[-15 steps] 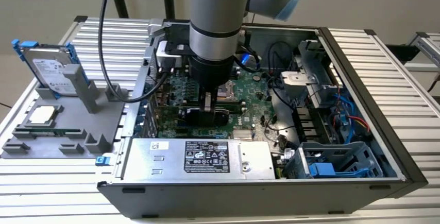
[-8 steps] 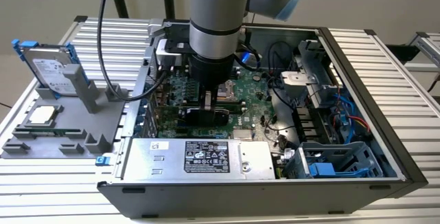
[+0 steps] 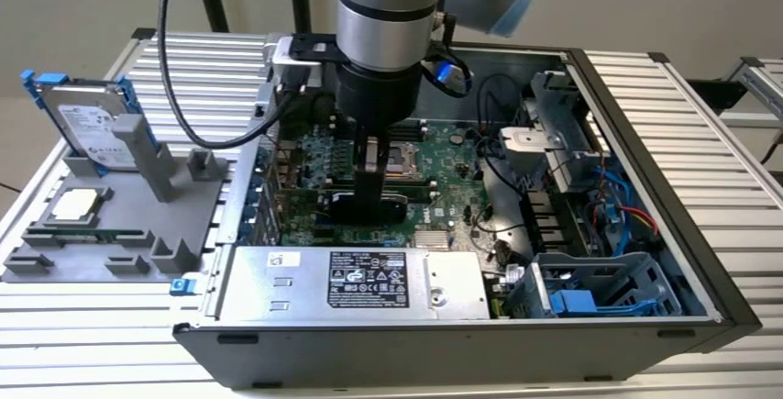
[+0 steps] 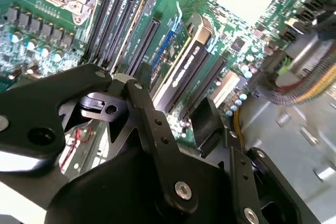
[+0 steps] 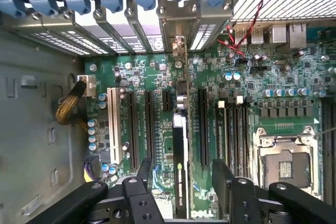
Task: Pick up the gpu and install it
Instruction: 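Insert the gpu into the slot, then press down on the gpu until it lock into place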
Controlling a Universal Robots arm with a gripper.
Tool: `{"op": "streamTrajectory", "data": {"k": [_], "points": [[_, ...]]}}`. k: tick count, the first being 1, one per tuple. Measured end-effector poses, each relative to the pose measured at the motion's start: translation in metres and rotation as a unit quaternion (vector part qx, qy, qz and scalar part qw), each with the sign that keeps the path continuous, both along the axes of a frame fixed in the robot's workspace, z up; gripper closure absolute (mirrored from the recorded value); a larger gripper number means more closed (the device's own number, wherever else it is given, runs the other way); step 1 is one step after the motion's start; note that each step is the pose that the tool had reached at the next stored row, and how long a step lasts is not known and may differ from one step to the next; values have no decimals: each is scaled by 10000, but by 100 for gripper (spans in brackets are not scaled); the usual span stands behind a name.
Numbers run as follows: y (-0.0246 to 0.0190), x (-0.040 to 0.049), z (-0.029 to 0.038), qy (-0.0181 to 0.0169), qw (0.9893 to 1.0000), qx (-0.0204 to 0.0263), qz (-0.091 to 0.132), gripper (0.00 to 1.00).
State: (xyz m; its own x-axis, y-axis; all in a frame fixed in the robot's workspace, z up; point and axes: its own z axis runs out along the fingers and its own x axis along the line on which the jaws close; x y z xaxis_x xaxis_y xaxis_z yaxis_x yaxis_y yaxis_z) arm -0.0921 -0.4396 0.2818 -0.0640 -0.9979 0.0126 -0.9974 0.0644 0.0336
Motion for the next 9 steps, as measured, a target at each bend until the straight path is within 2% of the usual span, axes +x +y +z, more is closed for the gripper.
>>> {"op": "streamTrajectory", "data": {"k": [2,3,9], "points": [[0,0,14,-1,10000,1,0,0],[0,0,14,-1,10000,1,0,100],[0,0,14,-1,10000,1,0,100]]}}
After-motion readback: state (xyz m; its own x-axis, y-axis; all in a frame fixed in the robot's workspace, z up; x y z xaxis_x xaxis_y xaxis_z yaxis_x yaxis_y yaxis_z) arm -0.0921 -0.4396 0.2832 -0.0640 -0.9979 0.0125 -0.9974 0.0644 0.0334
